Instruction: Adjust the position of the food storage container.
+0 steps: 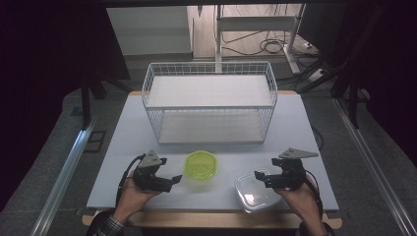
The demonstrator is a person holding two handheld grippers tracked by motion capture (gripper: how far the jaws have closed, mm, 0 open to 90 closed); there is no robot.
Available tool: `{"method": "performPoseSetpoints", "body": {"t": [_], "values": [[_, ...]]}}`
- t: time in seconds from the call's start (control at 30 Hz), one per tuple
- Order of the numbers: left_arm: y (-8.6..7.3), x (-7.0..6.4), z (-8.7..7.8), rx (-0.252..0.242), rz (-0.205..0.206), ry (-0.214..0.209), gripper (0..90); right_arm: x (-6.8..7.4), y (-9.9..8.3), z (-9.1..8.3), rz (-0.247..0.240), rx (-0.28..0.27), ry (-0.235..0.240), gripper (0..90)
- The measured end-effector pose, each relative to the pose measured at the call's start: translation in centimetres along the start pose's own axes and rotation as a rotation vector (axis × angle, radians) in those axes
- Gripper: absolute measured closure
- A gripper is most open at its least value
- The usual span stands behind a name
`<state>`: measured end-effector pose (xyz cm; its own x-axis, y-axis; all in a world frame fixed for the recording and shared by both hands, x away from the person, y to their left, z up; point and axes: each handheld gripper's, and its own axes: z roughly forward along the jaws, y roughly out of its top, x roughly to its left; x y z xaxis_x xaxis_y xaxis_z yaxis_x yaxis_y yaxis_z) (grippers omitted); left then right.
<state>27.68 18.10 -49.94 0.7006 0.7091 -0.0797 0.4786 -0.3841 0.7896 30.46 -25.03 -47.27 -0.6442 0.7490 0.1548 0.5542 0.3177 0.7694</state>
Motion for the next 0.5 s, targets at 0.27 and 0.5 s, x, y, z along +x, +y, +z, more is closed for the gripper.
{"method": "performPoseSetpoints", "body": {"t": [0.27, 0.5], "values": [[0.9, -0.5, 0.2, 0.006, -0.033, -0.061, 45.0, -0.1, -0.1, 0.0, -0.004, 0.003, -0.022, 13.8], [2.2, -1.9, 1.0, -0.021, -0.022, -0.094, 66.3, -0.1, -0.1, -0.2, -0.011, -0.029, -0.03, 14.6]]}}
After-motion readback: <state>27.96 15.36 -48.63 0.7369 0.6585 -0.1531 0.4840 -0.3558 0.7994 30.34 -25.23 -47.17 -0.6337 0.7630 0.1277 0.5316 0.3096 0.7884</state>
